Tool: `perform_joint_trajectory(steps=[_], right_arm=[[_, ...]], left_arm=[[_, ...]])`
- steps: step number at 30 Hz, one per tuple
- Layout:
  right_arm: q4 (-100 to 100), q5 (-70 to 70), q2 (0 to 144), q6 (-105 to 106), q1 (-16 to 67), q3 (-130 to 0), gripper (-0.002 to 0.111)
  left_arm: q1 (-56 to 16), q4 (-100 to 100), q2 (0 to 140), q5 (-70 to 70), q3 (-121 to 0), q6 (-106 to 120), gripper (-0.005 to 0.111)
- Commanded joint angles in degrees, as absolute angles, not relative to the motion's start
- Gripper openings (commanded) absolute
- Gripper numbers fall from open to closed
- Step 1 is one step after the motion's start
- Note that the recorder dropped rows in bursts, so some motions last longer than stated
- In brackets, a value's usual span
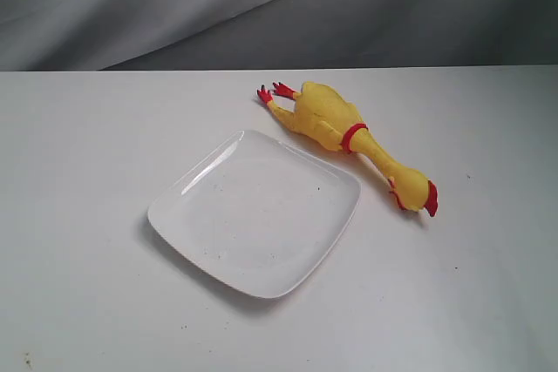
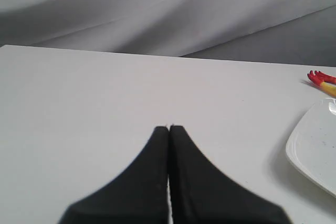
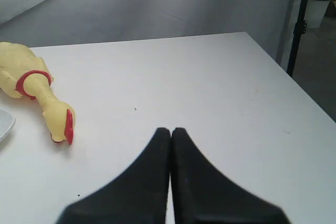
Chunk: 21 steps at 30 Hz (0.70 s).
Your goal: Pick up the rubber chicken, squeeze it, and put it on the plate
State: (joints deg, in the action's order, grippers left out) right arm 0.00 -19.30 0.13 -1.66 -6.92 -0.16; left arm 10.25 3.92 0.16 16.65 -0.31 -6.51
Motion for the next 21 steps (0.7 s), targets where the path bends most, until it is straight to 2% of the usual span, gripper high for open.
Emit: perform_joint_trajectory(steps=[1,13,21], right_arm=[[0.5,-19.2,0.0,-1.8,-7.4,0.0,0.000],[-1.2,-17.5,0.0,-1.5,-7.4,0.0,0.000],[-2.1,9.0,0.0,-1.7,-7.4,0.0,0.000]], left_arm=[[10.4,3.5,0.0,16.4,0.0,-6.6,0.000],[10.4,3.5,0.0,16.4,0.0,-6.6,0.000],[10.4,3.5,0.0,16.4,0.0,-6.6,0.000]])
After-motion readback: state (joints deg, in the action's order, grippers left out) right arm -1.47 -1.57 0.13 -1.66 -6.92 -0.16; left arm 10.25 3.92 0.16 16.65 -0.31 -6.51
